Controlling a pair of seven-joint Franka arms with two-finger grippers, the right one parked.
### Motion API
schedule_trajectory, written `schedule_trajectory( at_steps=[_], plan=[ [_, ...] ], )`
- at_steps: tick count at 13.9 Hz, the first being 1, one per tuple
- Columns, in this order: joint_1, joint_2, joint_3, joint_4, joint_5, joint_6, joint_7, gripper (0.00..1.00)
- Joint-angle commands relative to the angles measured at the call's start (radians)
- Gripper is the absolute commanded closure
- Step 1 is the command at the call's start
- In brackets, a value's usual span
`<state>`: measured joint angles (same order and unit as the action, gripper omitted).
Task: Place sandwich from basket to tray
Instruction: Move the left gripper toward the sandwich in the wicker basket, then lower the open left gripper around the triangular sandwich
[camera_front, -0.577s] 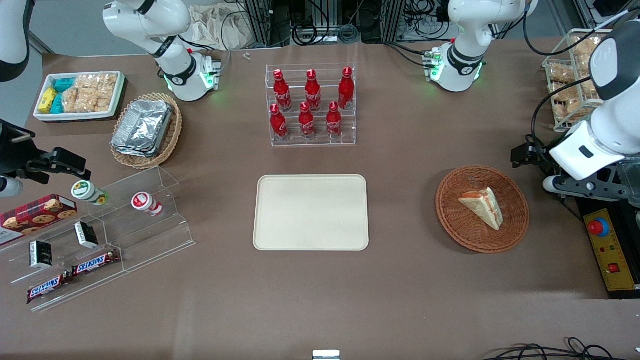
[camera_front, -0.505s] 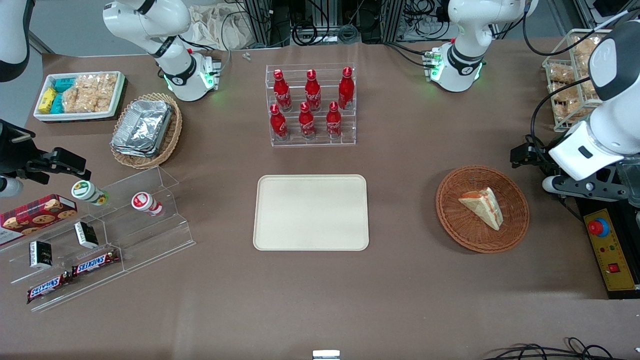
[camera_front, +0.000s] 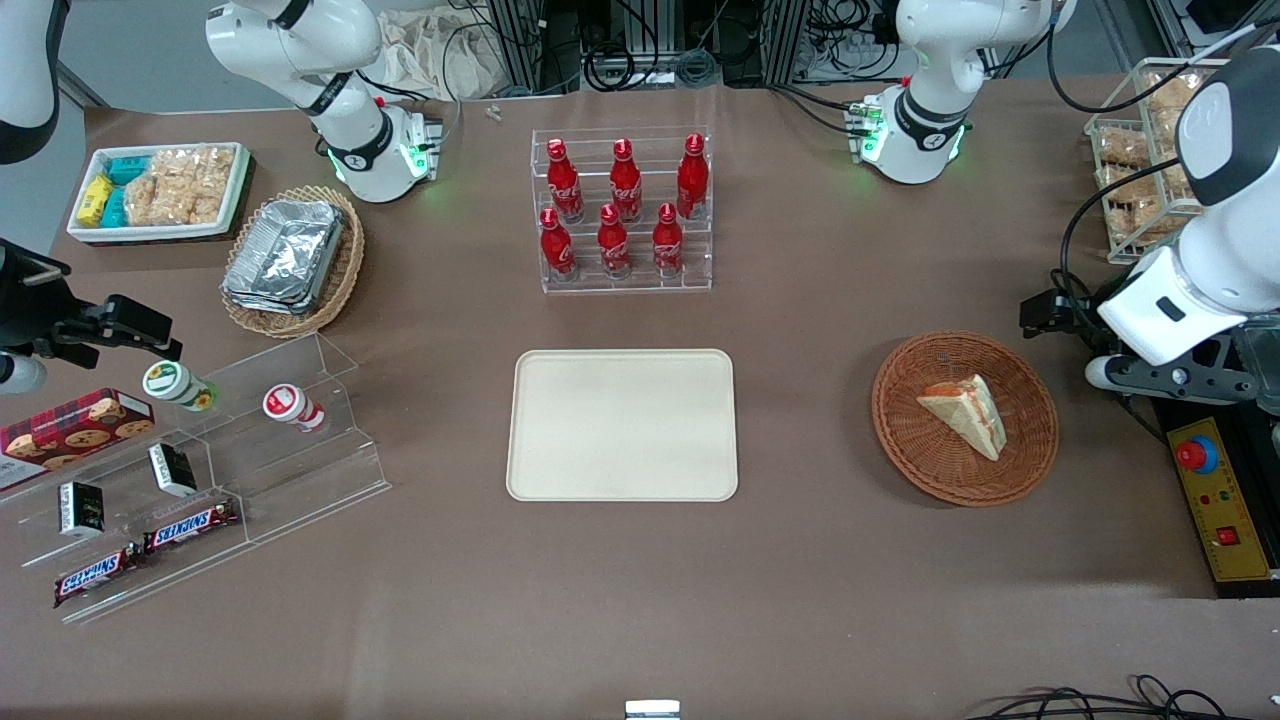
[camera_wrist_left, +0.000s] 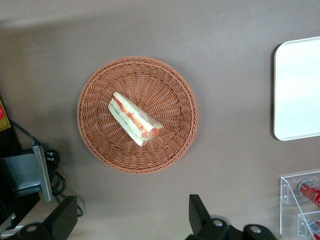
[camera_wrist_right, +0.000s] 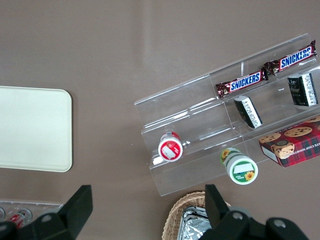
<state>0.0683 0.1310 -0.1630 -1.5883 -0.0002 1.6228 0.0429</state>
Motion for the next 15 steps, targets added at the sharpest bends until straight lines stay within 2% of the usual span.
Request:
schedule_trajectory(
  at_steps=[1, 6, 9, 10, 12, 15],
  plan=[
    [-0.007, 0.016, 0.000, -0.028, 0.017, 0.015, -0.099, 0.00],
    [-0.001, 0.010, 0.002, -0.192, 0.016, 0.207, -0.282, 0.00],
    [0.004, 0.022, 0.005, -0.330, 0.017, 0.397, -0.403, 0.00],
    [0.004, 0.042, 0.005, -0.363, 0.017, 0.451, -0.508, 0.00],
    [0.002, 0.091, 0.007, -0.380, 0.022, 0.524, -0.645, 0.00],
    [0.004, 0.140, 0.008, -0.409, 0.065, 0.574, -0.739, 0.00]
  ],
)
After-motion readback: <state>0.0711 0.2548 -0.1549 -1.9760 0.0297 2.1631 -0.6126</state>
